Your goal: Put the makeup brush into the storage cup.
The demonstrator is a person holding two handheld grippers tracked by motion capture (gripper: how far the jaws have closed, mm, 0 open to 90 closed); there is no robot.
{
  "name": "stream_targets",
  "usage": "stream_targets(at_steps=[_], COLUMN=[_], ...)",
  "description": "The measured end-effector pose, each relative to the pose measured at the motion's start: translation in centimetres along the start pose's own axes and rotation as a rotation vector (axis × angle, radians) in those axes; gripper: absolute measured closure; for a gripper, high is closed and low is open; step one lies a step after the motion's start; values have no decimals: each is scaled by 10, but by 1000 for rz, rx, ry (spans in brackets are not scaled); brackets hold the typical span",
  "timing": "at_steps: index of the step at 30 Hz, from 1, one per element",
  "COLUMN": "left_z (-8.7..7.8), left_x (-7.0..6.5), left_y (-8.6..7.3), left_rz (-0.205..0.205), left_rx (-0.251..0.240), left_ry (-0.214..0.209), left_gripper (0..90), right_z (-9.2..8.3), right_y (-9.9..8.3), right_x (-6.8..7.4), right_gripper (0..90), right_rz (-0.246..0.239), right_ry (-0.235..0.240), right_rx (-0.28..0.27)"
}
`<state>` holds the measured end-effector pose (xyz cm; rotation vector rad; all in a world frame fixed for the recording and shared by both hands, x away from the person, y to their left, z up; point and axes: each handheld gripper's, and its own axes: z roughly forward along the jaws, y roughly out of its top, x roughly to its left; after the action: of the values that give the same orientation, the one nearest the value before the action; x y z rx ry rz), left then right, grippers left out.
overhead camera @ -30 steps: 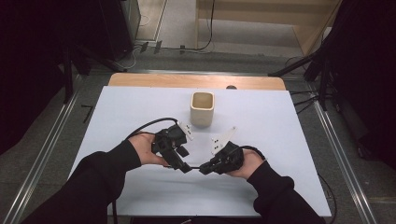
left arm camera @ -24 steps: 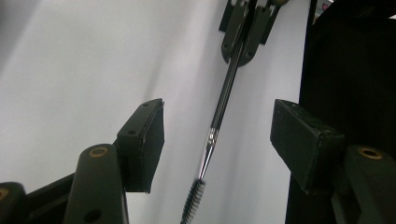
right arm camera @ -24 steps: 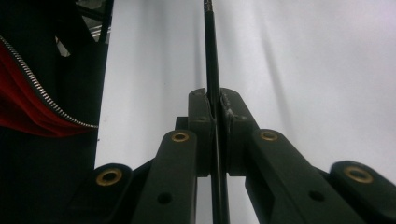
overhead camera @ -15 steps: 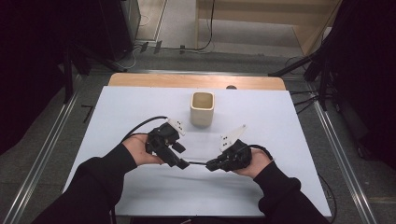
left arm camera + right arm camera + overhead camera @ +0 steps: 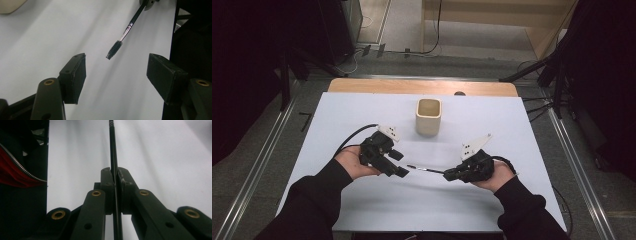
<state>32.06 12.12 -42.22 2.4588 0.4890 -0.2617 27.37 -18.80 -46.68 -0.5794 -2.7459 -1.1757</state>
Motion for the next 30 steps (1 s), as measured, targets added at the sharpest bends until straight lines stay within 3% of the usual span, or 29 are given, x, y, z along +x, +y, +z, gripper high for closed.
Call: stream_targets(at_steps=[5, 9, 21, 30], left_z=[-2, -2, 2, 1], left_x=[0, 1, 3, -1], left_y=[-8, -16, -25, -30], left_rz=[-33, -54, -153, -215], left_rx=[-66, -88, -165, -239], left_ry=[12, 18, -23, 10], left_gripper=[333, 332, 251, 276], right_z=[0, 0, 1, 4], right_y=[-5, -7, -9, -7], right_x=[2, 2, 4, 9], right_gripper=[855, 856, 856, 856], right_rz=[27, 51, 111, 149], right_ry=[-16, -33, -90, -140], right_rx=[-4, -16, -51, -100])
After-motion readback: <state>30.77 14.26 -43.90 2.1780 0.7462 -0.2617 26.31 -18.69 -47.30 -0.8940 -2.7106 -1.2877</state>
